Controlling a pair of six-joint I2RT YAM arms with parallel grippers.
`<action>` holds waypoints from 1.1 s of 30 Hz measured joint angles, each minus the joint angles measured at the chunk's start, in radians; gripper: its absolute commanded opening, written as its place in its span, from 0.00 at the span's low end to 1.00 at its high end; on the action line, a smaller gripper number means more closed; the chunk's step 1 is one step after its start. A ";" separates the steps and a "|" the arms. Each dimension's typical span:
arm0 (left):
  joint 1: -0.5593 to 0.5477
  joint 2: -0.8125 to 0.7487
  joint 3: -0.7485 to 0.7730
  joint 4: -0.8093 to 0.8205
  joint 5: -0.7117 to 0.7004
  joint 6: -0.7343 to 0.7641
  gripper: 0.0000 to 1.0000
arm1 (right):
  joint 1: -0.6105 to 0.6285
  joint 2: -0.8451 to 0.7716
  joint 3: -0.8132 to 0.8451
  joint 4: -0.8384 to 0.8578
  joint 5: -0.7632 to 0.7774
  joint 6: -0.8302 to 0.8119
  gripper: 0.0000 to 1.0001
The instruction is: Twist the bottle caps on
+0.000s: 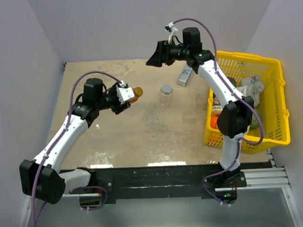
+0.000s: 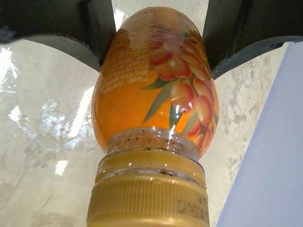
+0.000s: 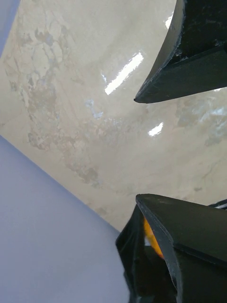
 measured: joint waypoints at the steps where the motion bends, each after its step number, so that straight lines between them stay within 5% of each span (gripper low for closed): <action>1: 0.000 0.002 0.000 -0.003 0.021 0.000 0.00 | -0.008 -0.015 -0.022 0.001 -0.026 -0.038 0.81; 8: 0.000 0.067 0.079 -0.143 0.165 0.043 0.00 | -0.012 -0.295 -0.265 -0.116 -0.225 -0.645 0.87; 13: 0.000 0.106 0.139 -0.220 0.214 0.085 0.00 | 0.072 -0.486 -0.262 -0.377 -0.224 -1.284 0.86; 18: 0.000 0.140 0.193 -0.272 0.238 0.117 0.00 | 0.183 -0.562 -0.323 -0.503 -0.191 -1.677 0.84; 23: 0.000 0.157 0.229 -0.321 0.251 0.175 0.00 | 0.233 -0.509 -0.329 -0.576 -0.147 -1.893 0.82; 33: 0.000 0.178 0.280 -0.393 0.255 0.263 0.00 | 0.280 -0.415 -0.280 -0.607 -0.114 -2.030 0.80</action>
